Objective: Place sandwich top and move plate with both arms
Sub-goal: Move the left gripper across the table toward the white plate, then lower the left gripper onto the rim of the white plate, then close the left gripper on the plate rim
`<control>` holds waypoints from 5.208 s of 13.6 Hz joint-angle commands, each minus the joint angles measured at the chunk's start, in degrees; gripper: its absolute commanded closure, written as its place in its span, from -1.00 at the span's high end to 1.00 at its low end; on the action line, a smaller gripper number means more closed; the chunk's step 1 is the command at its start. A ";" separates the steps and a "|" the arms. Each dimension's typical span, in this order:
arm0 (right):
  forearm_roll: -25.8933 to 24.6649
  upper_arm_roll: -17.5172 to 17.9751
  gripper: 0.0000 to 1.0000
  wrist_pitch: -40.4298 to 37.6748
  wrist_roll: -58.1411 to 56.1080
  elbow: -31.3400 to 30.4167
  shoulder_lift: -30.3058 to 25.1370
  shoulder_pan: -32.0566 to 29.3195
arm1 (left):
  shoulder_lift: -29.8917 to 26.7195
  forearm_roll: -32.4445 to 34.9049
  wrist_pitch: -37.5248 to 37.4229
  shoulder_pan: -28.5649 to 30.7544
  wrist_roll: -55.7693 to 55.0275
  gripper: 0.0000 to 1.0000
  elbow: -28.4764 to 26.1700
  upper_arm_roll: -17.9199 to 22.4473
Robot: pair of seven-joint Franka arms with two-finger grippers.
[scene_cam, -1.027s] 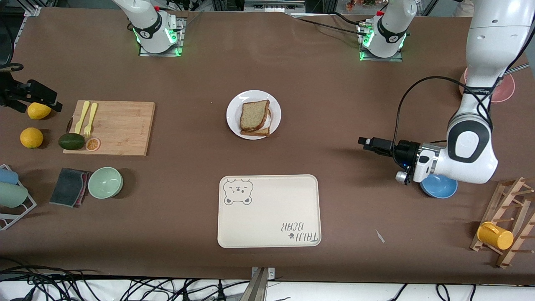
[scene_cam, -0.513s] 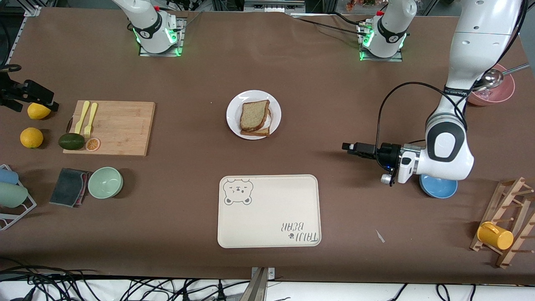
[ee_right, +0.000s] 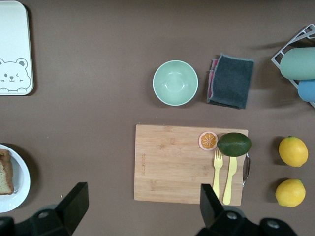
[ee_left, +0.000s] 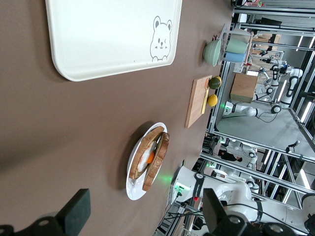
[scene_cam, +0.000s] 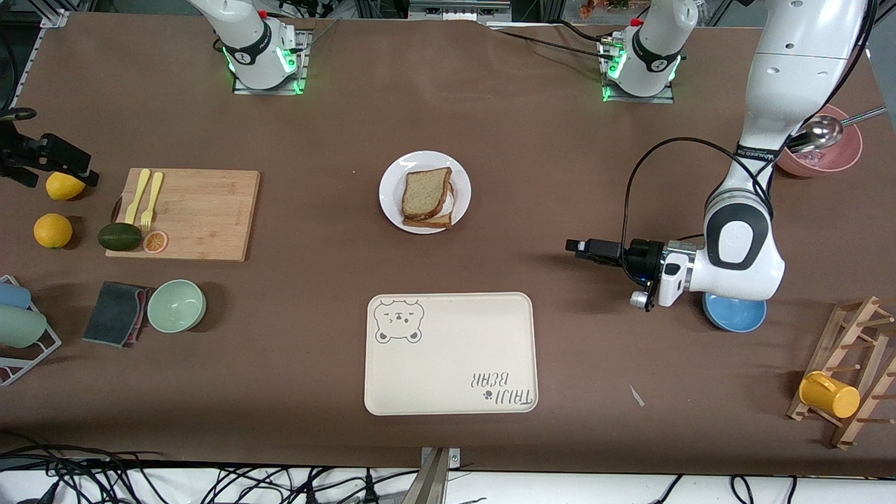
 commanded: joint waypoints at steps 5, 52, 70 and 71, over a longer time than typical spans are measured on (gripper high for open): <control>-0.47 0.42 1.00 -0.44 0.47 -0.86 -1.32 -0.31 | -3.80 -1.93 0.16 4.05 4.56 1.00 -4.45 0.14; -0.38 0.24 1.00 -0.44 0.38 -0.77 -1.15 -0.31 | -2.24 -46.58 36.11 -34.80 30.24 0.28 -23.99 -0.74; -0.29 0.16 1.00 -0.44 0.29 -0.77 -1.15 -0.40 | -1.44 -46.66 36.11 -34.44 32.88 -0.63 -23.99 -0.74; -0.29 0.16 1.00 -0.44 0.38 -0.77 -1.15 -0.40 | -1.53 -46.66 36.11 -34.44 32.88 -0.69 -23.99 -0.74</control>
